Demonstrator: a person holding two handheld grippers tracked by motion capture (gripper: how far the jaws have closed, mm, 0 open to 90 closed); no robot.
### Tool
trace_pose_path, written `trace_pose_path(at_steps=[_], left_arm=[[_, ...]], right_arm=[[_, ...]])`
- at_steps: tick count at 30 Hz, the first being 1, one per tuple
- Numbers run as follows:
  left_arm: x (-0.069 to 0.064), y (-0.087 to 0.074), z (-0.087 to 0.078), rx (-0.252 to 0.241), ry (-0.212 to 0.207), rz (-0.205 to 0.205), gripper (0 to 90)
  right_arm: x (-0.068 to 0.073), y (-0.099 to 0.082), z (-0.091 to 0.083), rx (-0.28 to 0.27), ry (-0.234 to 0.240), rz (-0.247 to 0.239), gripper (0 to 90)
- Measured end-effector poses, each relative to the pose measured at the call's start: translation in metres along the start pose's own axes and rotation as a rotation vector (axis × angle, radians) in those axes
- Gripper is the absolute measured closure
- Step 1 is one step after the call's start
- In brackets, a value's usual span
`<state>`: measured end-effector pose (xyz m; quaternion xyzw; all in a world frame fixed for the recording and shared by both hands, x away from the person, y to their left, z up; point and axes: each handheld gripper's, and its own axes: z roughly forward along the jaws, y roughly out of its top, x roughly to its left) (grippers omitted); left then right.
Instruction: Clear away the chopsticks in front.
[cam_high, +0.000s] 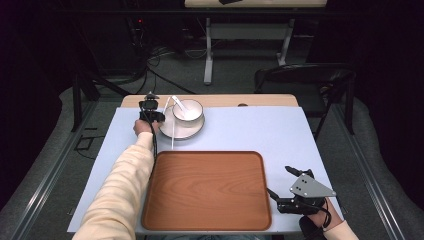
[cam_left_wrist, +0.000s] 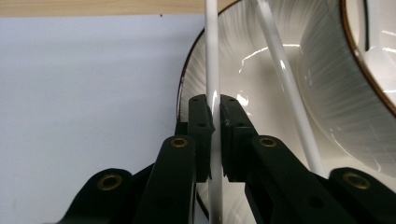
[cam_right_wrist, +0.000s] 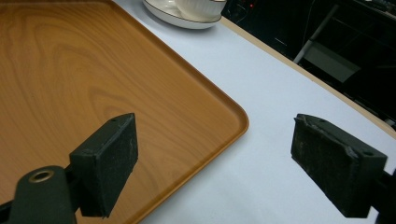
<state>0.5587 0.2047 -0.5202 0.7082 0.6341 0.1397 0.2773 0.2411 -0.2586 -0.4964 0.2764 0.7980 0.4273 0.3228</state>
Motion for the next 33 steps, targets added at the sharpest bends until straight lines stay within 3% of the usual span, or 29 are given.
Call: trace_pose_path(at_steps=[12, 19, 20, 33], left_arm=[[0.003, -0.004, -0.049, -0.092, -0.094, -0.030, 84.2], [-0.003, -0.022, -0.077, -0.124, -0.161, -0.017, 84.2], [-0.006, -0.031, -0.086, -0.138, -0.180, -0.002, 84.2], [-0.018, -0.074, -0.122, -0.185, -0.267, 0.033, 84.2]], right_arm=[[0.000, 0.000, 0.000, 0.000, 0.000, -0.001, 14.1], [0.000, 0.000, 0.000, -0.001, 0.000, -0.003, 14.1], [0.000, 0.000, 0.000, -0.001, -0.001, -0.002, 14.1], [0.000, 0.000, 0.000, 0.002, -0.002, -0.002, 14.1]])
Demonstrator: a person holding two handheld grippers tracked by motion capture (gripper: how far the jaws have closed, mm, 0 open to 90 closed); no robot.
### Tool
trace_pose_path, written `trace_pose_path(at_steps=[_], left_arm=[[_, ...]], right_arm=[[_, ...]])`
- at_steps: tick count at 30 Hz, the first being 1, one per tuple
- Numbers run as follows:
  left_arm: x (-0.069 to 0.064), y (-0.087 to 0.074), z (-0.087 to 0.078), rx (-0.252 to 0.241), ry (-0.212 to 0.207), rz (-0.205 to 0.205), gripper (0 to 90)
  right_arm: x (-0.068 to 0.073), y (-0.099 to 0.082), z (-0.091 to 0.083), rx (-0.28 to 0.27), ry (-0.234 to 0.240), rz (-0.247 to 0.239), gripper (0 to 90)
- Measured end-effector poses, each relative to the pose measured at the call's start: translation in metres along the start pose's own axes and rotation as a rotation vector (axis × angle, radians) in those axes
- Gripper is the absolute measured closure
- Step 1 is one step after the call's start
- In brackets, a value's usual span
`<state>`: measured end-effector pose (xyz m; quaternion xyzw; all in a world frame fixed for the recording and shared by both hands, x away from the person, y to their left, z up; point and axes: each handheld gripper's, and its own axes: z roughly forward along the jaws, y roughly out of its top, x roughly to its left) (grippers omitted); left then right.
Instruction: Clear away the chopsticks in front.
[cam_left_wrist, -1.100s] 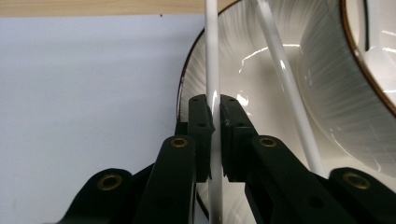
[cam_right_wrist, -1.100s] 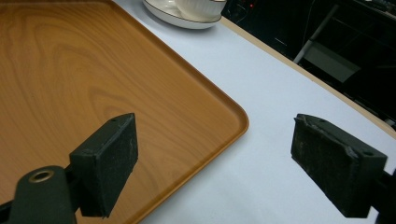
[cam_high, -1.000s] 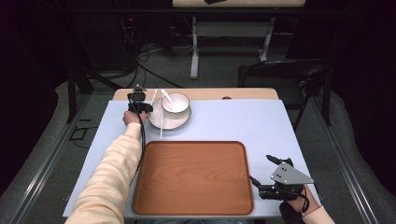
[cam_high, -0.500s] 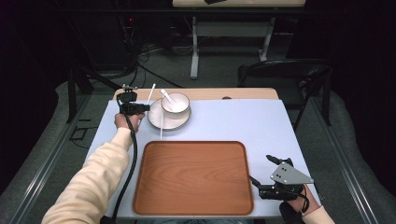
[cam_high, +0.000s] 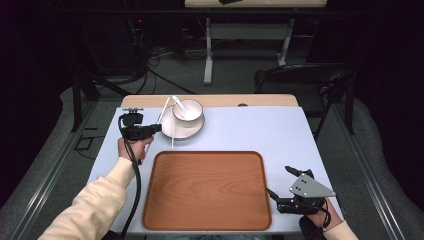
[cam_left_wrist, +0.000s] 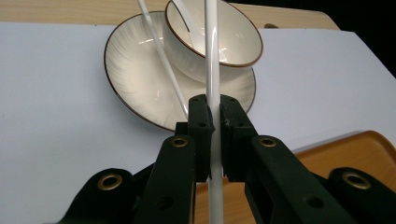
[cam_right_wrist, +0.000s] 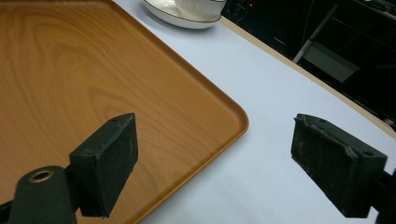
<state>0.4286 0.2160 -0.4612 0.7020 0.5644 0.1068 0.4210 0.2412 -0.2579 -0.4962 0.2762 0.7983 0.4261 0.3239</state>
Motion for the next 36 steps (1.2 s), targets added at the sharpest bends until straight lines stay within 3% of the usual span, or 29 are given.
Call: trace_pose_path(at_steps=[8, 24, 36], left_arm=[[-0.017, -0.032, -0.016, -0.007, -0.046, 0.014, 84.2], [-0.033, -0.083, -0.021, 0.010, -0.092, -0.009, 84.2], [-0.034, -0.114, -0.017, 0.042, -0.058, -0.060, 84.1]], right_arm=[[0.000, 0.000, 0.000, 0.000, 0.000, -0.001, 14.1], [0.000, 0.000, 0.000, 0.003, 0.001, -0.001, 14.1], [0.000, 0.000, 0.000, 0.002, 0.000, 0.000, 14.1]])
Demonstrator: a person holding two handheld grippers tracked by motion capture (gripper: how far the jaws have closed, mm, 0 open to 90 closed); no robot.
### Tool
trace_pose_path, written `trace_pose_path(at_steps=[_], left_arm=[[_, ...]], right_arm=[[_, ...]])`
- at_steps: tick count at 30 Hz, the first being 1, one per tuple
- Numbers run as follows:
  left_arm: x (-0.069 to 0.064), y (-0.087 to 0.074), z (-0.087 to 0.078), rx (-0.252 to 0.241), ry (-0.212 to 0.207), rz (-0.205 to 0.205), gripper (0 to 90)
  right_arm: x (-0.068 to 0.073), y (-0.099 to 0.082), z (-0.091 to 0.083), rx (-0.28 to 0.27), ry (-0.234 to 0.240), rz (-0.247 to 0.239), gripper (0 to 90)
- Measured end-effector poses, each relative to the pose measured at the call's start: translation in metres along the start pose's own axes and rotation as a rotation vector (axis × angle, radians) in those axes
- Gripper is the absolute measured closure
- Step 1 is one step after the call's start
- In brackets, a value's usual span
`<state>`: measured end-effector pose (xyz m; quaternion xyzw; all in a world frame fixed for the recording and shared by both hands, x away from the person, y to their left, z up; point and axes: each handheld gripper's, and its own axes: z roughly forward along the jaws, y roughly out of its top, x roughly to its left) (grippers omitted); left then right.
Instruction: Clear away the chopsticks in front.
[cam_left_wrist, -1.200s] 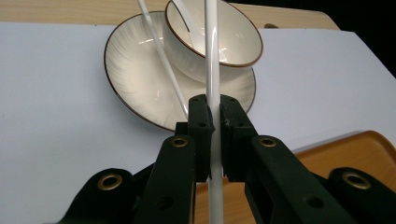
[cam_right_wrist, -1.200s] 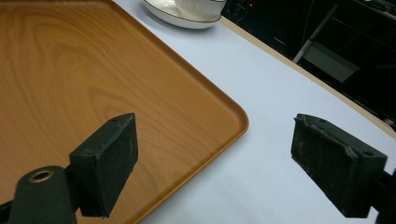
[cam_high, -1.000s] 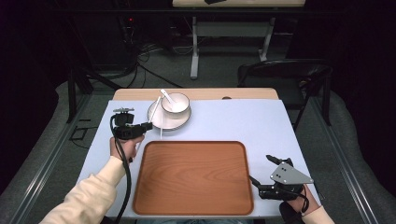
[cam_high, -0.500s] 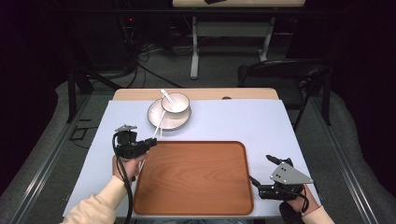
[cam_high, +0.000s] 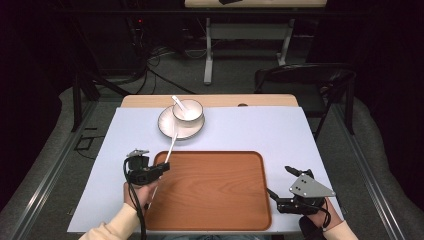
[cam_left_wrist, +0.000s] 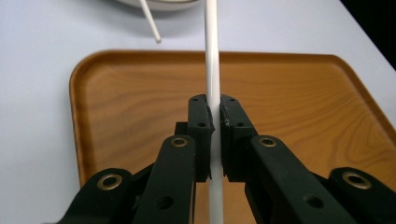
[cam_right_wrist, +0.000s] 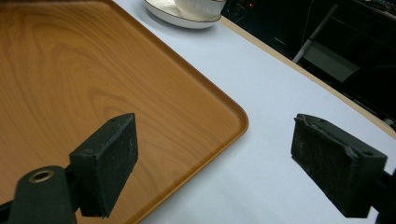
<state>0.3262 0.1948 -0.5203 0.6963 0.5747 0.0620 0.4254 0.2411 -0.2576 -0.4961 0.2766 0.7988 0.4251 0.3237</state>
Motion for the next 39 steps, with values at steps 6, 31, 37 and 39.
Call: trace_pose_path(at_steps=[6, 31, 37, 39], left_arm=[[0.005, -0.011, 0.000, 0.019, 0.040, -0.041, 84.1], [0.014, -0.030, 0.005, 0.122, 0.155, -0.086, 82.2], [0.012, -0.029, 0.006, 0.128, 0.167, -0.046, 78.7], [0.012, -0.028, 0.005, 0.130, 0.162, -0.040, 77.2]], right_arm=[[0.000, 0.000, 0.000, -0.002, 0.000, -0.001, 14.1], [0.000, 0.000, 0.000, 0.000, 0.006, -0.002, 14.0], [0.000, 0.000, 0.000, 0.002, 0.005, -0.003, 14.0], [0.000, 0.000, 0.000, 0.000, 0.005, -0.003, 14.0]])
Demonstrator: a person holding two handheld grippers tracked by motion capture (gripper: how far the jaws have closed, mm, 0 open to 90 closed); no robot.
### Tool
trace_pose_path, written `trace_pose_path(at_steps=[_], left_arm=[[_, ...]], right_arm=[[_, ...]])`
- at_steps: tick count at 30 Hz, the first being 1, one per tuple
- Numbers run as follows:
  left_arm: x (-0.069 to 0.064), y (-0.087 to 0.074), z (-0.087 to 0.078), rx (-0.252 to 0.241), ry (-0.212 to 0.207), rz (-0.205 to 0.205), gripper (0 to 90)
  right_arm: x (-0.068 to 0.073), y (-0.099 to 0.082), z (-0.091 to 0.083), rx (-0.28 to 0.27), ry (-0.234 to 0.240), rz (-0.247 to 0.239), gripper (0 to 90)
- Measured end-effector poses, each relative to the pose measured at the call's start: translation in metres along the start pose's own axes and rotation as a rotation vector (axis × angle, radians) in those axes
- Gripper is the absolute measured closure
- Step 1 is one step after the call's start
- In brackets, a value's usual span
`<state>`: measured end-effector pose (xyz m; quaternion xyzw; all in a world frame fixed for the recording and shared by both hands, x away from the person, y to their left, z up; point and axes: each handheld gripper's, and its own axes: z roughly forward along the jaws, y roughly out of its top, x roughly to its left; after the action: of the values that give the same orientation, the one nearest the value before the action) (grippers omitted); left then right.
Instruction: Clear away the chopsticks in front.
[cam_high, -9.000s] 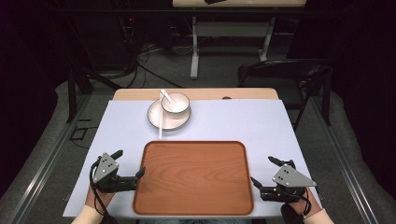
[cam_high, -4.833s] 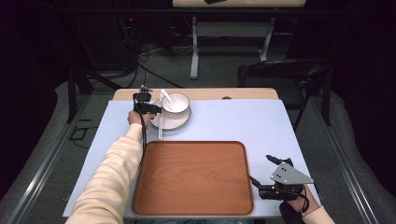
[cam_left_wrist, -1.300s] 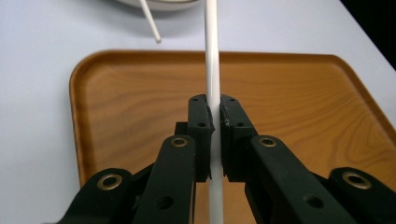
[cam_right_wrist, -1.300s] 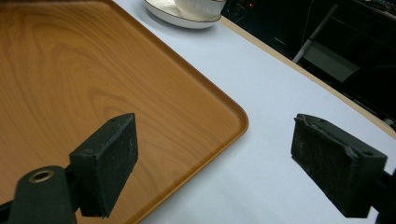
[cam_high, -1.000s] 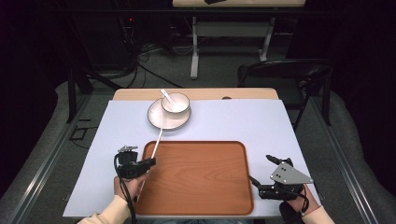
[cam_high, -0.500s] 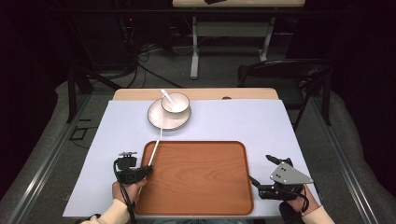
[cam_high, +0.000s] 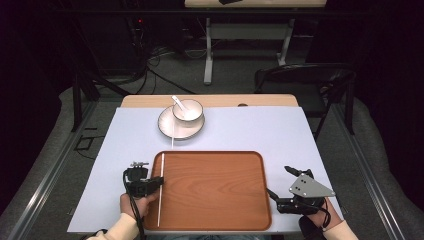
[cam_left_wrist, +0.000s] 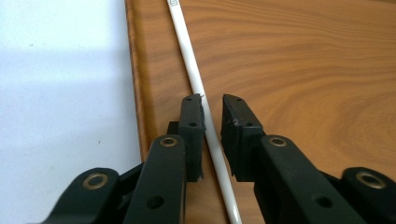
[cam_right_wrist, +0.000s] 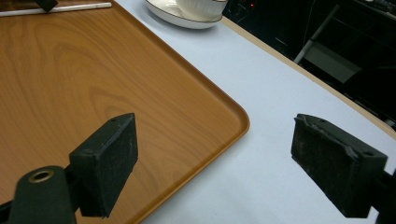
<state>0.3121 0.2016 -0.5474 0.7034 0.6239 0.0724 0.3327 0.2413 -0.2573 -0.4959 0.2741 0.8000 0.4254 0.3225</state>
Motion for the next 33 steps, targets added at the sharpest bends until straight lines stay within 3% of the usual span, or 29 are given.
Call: trace_pose_path(at_steps=[5, 6, 8, 9, 12, 16, 22, 29, 33], left_arm=[[-0.002, 0.002, 0.000, 0.009, -0.020, 0.022, 65.1], [-0.004, 0.003, -0.002, 0.008, -0.028, 0.037, 55.1], [-0.006, 0.005, -0.005, -0.002, -0.025, 0.054, 46.7], [-0.006, 0.005, -0.005, -0.002, -0.025, 0.054, 44.3], [-0.006, 0.013, -0.012, -0.029, -0.036, 0.106, 36.3], [-0.002, 0.021, -0.015, -0.041, -0.048, 0.126, 27.5], [0.001, 0.046, -0.020, -0.069, -0.040, 0.188, 19.8], [0.002, 0.075, -0.018, -0.093, -0.021, 0.218, 15.3], [0.003, 0.095, -0.009, -0.084, -0.004, 0.237, 14.1]], right_arm=[[0.000, 0.000, 0.000, -0.001, 0.001, 0.000, 14.0], [0.000, 0.000, 0.000, -0.001, 0.001, 0.000, 14.0], [0.000, 0.000, 0.000, 0.000, 0.001, 0.002, 14.0], [0.000, 0.000, 0.000, 0.000, 0.001, 0.002, 14.0], [0.000, 0.000, 0.000, 0.001, 0.000, 0.000, 14.0], [0.000, 0.000, 0.000, -0.001, 0.000, 0.001, 14.1], [-0.001, 0.000, -0.001, -0.013, 0.005, 0.004, 14.1], [-0.002, -0.002, -0.004, -0.047, 0.001, 0.014, 13.9], [-0.003, -0.002, -0.005, -0.063, -0.001, 0.019, 13.3]])
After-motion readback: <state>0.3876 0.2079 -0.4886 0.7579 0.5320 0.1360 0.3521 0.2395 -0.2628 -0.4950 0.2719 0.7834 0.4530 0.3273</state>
